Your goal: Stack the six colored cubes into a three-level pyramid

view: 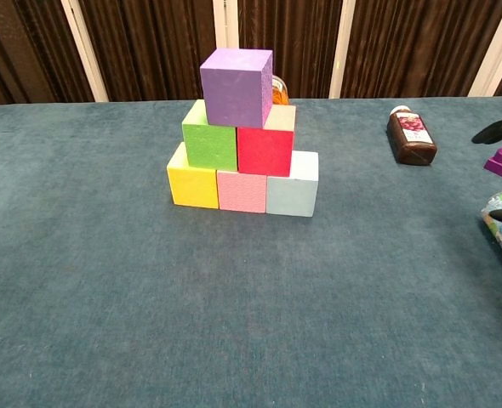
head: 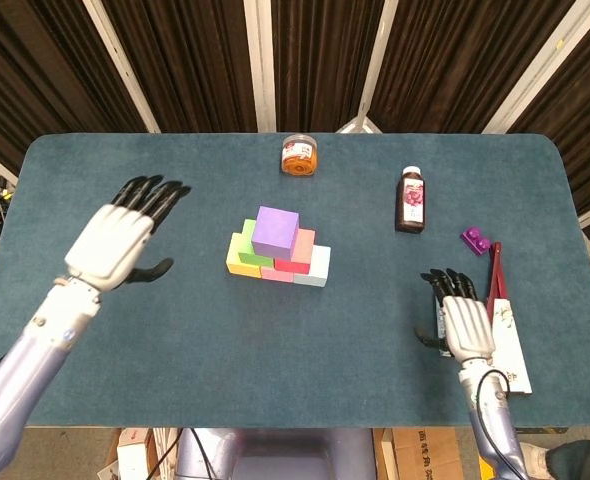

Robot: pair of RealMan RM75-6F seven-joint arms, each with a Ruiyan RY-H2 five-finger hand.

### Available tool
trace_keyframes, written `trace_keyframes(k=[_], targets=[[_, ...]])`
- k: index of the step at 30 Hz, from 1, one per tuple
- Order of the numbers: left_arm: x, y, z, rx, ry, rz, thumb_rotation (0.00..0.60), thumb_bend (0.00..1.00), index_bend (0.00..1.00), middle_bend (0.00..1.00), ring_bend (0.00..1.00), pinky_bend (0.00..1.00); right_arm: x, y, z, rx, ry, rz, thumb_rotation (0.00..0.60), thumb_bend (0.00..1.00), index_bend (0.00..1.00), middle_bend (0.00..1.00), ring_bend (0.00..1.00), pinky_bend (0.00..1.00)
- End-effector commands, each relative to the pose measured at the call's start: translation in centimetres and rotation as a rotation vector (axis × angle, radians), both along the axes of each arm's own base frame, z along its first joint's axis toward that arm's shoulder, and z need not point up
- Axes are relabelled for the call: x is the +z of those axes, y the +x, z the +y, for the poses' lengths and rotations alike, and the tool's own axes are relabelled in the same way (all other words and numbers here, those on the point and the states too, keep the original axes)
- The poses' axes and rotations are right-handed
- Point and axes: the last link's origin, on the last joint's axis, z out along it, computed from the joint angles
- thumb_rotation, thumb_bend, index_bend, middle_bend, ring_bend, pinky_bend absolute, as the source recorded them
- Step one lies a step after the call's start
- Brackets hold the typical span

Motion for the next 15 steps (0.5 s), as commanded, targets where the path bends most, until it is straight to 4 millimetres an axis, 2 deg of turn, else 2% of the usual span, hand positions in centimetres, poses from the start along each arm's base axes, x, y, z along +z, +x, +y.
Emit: trace_keyframes(k=[1,5,9,15], targets=[[1.1,-4.4,-3.5,0.021,0.045,-0.025,0.600,0.34,0.07,0.07,0.00,0.00,-0.7,0.8,-1.2,-0.006,0.021,0.006,0.600,0.28,0.19,0.14,0.00,0.00],[1.2,-7.9,-5.6,0.030,0.102,-0.047,0.600,0.34,0.07,0.07,0.00,0.00,-1.2,1.4,-1.7,-0.003,0.034,0.004,0.600,0.28,0.19,0.14,0.00,0.00],[-0.1,-11.9,-7.3,0.047,0.146,-0.075,0.600,0.34,0.07,0.07,0.00,0.00,-1.8,2.8,-1.9,0.020,0.058,0.009,0.600,0.28,0.19,0.14,0.00,0.00],[-1.9,-15.6,-8.4,0.079,0.196,-0.125,0.600,0.34,0.07,0.07,0.00,0.00,-2.5,5.1,-1.9,0.062,0.095,0.011,0.600,0.28,0.20,0.14,0.00,0.00]])
